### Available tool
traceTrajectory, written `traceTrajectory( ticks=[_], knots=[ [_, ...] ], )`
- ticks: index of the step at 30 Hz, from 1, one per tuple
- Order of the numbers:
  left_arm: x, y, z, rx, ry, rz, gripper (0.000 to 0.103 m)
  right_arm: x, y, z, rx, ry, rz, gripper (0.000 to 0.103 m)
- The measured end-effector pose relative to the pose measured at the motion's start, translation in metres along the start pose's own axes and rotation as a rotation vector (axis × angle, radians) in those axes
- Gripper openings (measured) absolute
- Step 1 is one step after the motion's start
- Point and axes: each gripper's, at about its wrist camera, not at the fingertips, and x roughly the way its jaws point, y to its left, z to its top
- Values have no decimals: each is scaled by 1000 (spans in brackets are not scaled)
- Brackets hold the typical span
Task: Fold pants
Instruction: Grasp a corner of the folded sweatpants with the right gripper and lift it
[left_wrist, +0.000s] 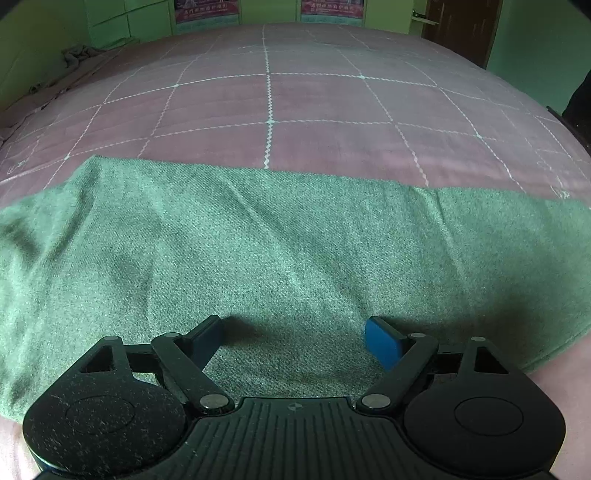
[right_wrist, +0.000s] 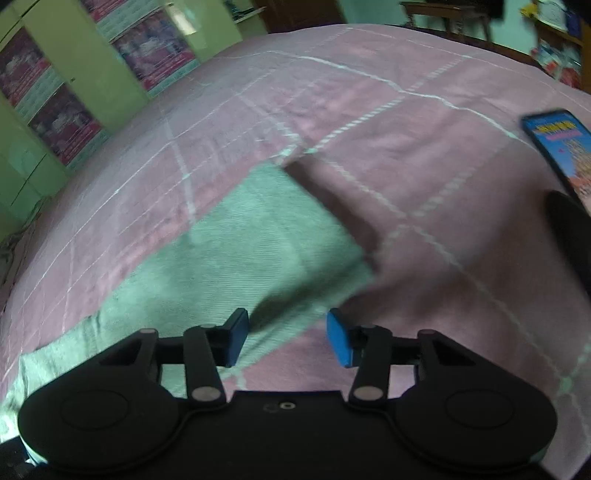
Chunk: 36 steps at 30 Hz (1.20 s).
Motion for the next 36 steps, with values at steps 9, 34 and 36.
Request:
traceTrajectory(
  ticks=[9, 34, 36],
  knots=[
    [1, 0, -2, 9, -4, 2, 83, 25, -16, 16, 150, -41, 77, 44],
    [-60, 163, 13, -311, -54, 52, 81, -2, 259, -46, -463, -77, 399, 15],
    [-60, 178, 6, -336, -44, 61, 81, 15, 282, -75, -514, -6, 418, 16]
  ],
)
